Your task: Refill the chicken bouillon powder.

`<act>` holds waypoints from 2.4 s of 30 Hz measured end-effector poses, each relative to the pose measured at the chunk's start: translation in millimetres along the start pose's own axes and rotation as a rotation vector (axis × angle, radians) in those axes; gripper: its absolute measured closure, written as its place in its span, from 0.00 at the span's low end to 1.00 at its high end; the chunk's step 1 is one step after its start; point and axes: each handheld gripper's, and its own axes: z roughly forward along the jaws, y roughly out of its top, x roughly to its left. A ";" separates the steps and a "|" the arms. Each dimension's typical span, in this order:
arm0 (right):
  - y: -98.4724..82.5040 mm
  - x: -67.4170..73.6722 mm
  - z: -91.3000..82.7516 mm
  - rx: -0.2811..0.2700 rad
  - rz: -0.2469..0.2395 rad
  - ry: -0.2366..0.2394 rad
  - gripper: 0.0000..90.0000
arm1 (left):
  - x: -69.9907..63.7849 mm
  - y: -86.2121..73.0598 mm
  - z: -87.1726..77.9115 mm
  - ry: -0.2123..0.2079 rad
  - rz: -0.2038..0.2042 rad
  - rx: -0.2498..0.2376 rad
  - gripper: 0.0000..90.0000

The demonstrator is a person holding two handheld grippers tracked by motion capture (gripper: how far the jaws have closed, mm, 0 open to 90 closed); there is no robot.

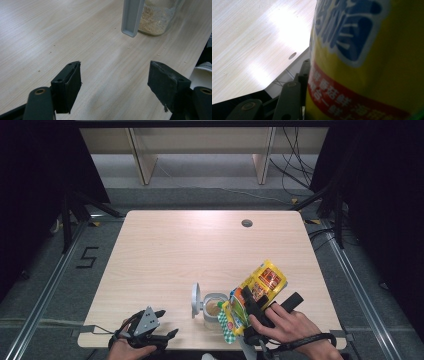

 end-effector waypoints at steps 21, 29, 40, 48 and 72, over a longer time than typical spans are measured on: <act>0.7 -0.4 0.7 -0.006 -0.001 0.004 0.71 | 0.0 -0.1 0.1 0.000 0.001 0.000 0.29; -1.3 -1.3 1.4 -0.011 0.000 0.002 0.71 | 0.0 -0.1 0.0 0.000 0.001 0.000 0.29; -0.1 -0.3 1.4 -0.008 0.015 0.011 0.71 | 0.0 -0.1 0.0 0.000 0.001 0.000 0.29; -0.7 0.3 1.1 -0.009 0.017 0.012 0.71 | 0.0 0.0 0.1 0.001 0.000 0.001 0.29; -2.0 0.8 1.4 -0.006 0.019 0.016 0.71 | -0.1 0.1 0.2 -0.002 -0.005 -0.001 0.29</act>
